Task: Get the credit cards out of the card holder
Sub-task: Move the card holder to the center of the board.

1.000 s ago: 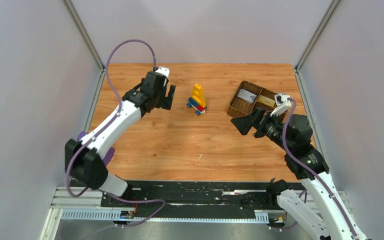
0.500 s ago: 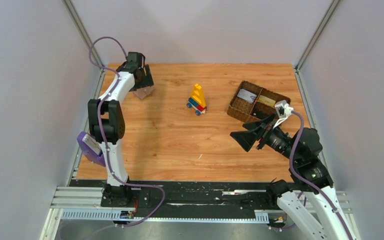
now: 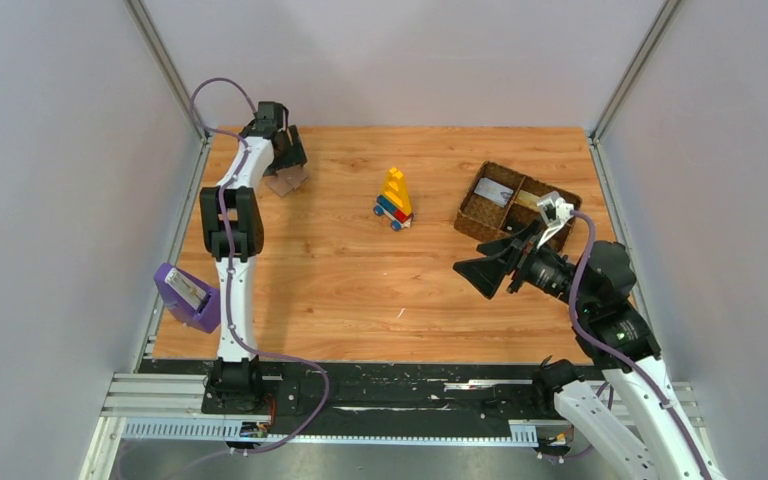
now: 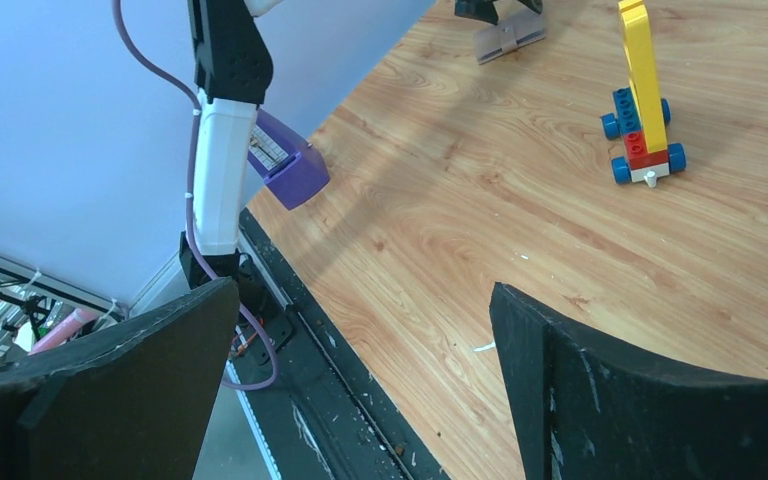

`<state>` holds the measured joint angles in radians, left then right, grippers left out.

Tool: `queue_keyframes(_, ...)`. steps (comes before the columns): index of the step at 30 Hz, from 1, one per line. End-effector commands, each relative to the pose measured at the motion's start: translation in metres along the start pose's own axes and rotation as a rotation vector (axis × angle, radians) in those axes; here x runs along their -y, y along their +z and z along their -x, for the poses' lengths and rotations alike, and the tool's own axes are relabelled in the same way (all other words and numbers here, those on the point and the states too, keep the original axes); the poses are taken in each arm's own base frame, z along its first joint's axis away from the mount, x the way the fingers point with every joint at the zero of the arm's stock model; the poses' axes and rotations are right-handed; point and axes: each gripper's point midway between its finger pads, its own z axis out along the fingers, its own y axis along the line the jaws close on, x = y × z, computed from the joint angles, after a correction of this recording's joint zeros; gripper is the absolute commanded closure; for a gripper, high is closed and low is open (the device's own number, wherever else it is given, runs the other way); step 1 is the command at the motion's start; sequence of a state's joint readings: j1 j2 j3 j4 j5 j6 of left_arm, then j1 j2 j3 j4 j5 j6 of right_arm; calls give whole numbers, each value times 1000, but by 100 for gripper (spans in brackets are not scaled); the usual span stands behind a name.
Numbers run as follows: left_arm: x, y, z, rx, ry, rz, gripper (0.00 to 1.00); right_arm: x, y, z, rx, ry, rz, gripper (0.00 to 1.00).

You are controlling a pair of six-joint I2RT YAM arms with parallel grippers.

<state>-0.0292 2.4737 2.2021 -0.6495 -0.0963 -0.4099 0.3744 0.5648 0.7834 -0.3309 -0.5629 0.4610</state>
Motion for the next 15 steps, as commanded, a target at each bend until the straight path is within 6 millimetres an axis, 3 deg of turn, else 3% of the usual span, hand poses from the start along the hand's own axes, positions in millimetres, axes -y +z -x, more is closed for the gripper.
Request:
queue_keyframes(1, 1, 3, 13, -8, 8, -42, 18, -16, 1, 20, 38, -57, 58, 0)
queue_keyframes(9, 19, 5, -13, -110, -25, -169, 23, -11, 7, 27, 41, -33, 34, 0)
queue_keyframes(15, 16, -5, -40, -208, 2, -183, 27, -11, 6, 25, 42, -18, 32, 0)
